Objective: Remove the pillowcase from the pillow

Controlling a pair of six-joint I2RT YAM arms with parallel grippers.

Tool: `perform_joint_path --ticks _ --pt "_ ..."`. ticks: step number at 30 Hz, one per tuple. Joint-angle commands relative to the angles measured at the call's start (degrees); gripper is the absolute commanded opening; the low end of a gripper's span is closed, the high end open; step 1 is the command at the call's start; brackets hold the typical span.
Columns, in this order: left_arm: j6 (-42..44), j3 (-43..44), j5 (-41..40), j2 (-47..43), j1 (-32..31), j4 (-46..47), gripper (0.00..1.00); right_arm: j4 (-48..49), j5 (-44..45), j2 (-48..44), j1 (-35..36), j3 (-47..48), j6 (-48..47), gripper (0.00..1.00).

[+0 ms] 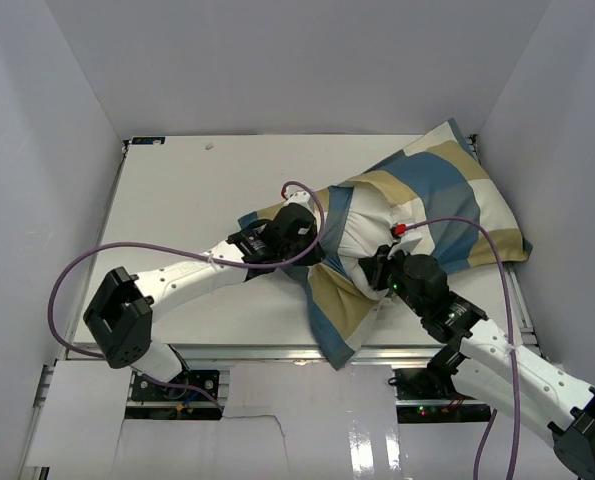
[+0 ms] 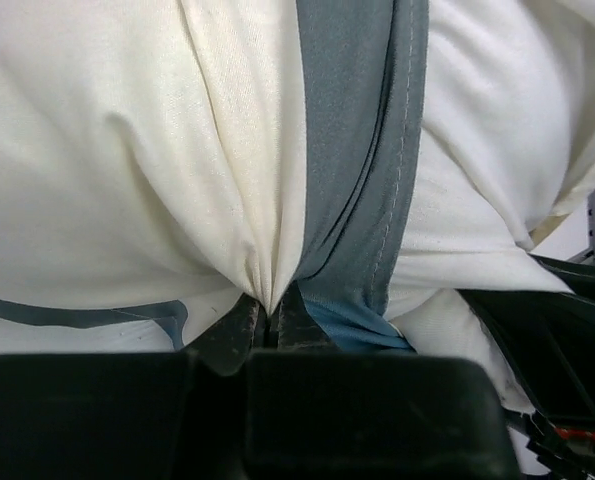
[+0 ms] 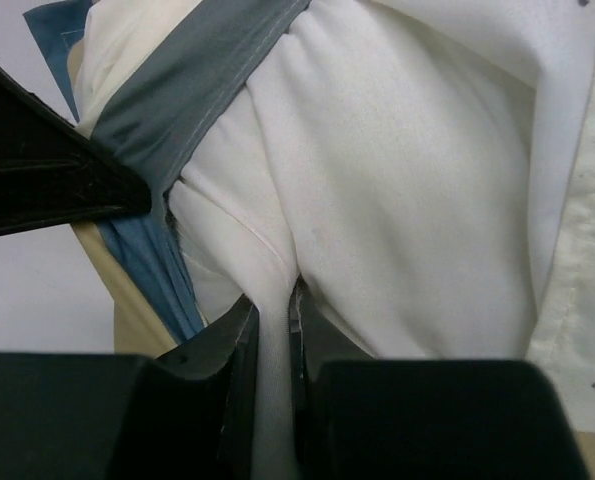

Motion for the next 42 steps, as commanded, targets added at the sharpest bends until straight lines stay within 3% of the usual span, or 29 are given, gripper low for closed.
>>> perform_joint_path --ticks 1,5,13,17,19,28,35,42 --pt "1.00 -1.85 -13.80 -5.55 3.36 -9.21 0.00 -4.26 12.23 -3.57 -1.44 2.20 0.77 0.08" --pt "0.91 -5.10 -14.07 -9.86 7.57 -10.53 0.00 -6.37 18.64 -5.68 -1.62 2.91 0.42 0.08" --pt "2.58 -8.54 -9.07 -15.06 14.88 -10.36 0.00 -8.65 21.64 -8.75 -2.32 3.26 0.42 0.08" --pt "3.72 -8.54 -7.39 -14.97 15.32 -10.53 0.11 -9.19 20.42 -9.11 -2.41 3.88 0.59 0.08" --pt "3.99 -8.72 -6.69 -14.79 15.32 -9.92 0.01 -9.18 18.58 -9.11 -2.41 4.05 0.60 0.08" --pt "3.73 -8.98 -9.41 -14.27 16.72 -10.88 0.00 -9.19 20.85 -11.91 -2.76 3.87 -0.72 0.08" --pt "2.76 -10.65 -6.08 -14.17 26.11 -9.66 0.00 -15.33 25.07 -16.13 -3.29 9.67 -0.81 0.08" --pt "1.88 -10.39 3.94 -14.18 33.07 -5.35 0.00 -20.08 28.49 -20.18 -3.29 13.80 -1.34 0.08"
